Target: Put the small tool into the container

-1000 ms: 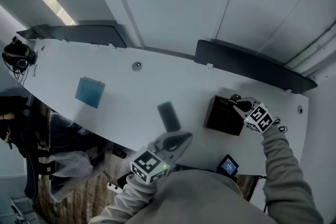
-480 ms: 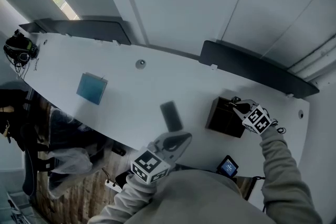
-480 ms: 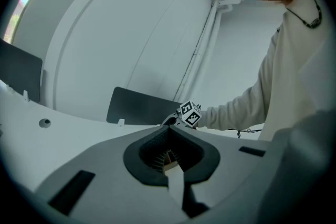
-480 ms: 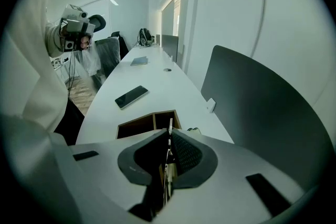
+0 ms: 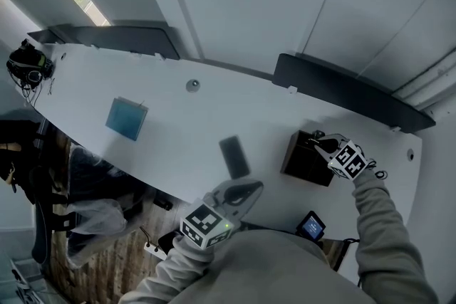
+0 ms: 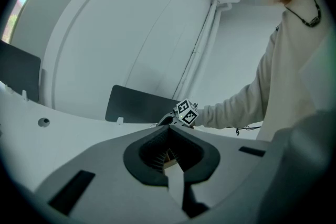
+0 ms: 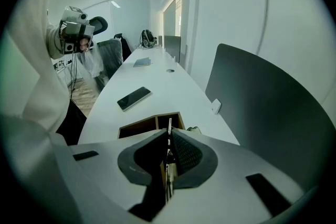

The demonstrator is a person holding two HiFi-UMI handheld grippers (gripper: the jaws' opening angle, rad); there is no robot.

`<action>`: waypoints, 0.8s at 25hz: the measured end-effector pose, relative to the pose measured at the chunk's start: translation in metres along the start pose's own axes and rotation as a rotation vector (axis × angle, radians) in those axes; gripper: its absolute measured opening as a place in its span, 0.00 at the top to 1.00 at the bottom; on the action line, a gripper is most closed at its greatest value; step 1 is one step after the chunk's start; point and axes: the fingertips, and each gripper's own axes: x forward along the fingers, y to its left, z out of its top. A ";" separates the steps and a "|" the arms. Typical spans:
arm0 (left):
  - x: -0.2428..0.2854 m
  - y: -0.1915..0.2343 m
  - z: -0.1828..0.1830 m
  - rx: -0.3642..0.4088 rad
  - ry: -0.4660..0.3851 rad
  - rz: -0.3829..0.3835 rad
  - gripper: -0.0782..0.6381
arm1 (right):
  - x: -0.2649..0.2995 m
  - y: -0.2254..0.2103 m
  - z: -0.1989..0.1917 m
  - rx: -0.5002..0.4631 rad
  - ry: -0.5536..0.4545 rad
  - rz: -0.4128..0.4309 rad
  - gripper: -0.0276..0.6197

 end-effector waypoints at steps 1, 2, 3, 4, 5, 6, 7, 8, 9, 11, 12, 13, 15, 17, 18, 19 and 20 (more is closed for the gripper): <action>0.000 0.000 -0.001 0.000 0.002 -0.001 0.89 | 0.002 0.001 0.000 -0.003 0.002 0.004 0.90; -0.001 0.000 -0.002 -0.002 0.004 -0.001 0.89 | 0.004 0.003 -0.001 -0.009 0.007 0.006 0.90; -0.003 0.000 -0.004 -0.006 0.005 0.000 0.89 | 0.005 0.005 -0.002 -0.019 0.014 0.008 0.90; -0.004 0.001 -0.005 -0.011 0.006 0.001 0.89 | 0.007 0.006 -0.002 -0.032 0.023 0.010 0.89; -0.005 0.001 -0.006 -0.015 0.007 0.003 0.89 | 0.009 0.007 -0.003 -0.045 0.031 0.012 0.89; -0.006 0.002 -0.007 -0.018 0.009 0.004 0.89 | 0.011 0.008 -0.005 -0.058 0.039 0.014 0.89; -0.006 0.002 -0.008 -0.019 0.010 0.005 0.89 | 0.012 0.009 -0.007 -0.069 0.046 0.017 0.89; -0.006 0.002 -0.008 -0.020 0.009 0.005 0.89 | 0.013 0.011 -0.008 -0.078 0.052 0.020 0.89; -0.007 0.002 -0.007 -0.020 0.009 0.005 0.89 | 0.014 0.013 -0.008 -0.083 0.058 0.025 0.89; -0.007 0.003 -0.007 -0.017 0.009 0.006 0.89 | 0.015 0.016 -0.008 -0.085 0.068 0.032 0.89; -0.007 0.003 -0.007 -0.016 0.010 0.007 0.89 | 0.016 0.017 -0.008 -0.081 0.070 0.036 0.89; -0.007 0.004 -0.007 -0.017 0.010 0.008 0.89 | 0.016 0.017 -0.009 -0.076 0.071 0.039 0.89; -0.007 0.006 -0.008 -0.019 0.011 0.010 0.89 | 0.019 0.018 -0.010 -0.074 0.073 0.044 0.89; -0.007 0.007 -0.008 -0.021 0.013 0.010 0.89 | 0.021 0.019 -0.011 -0.071 0.074 0.047 0.89; -0.006 0.008 -0.008 -0.022 0.013 0.008 0.89 | 0.022 0.019 -0.012 -0.064 0.072 0.050 0.89; -0.006 0.008 -0.008 -0.023 0.014 0.007 0.89 | 0.022 0.019 -0.012 -0.055 0.068 0.052 0.89; -0.005 0.008 -0.009 -0.024 0.015 0.005 0.89 | 0.022 0.018 -0.012 -0.046 0.063 0.054 0.89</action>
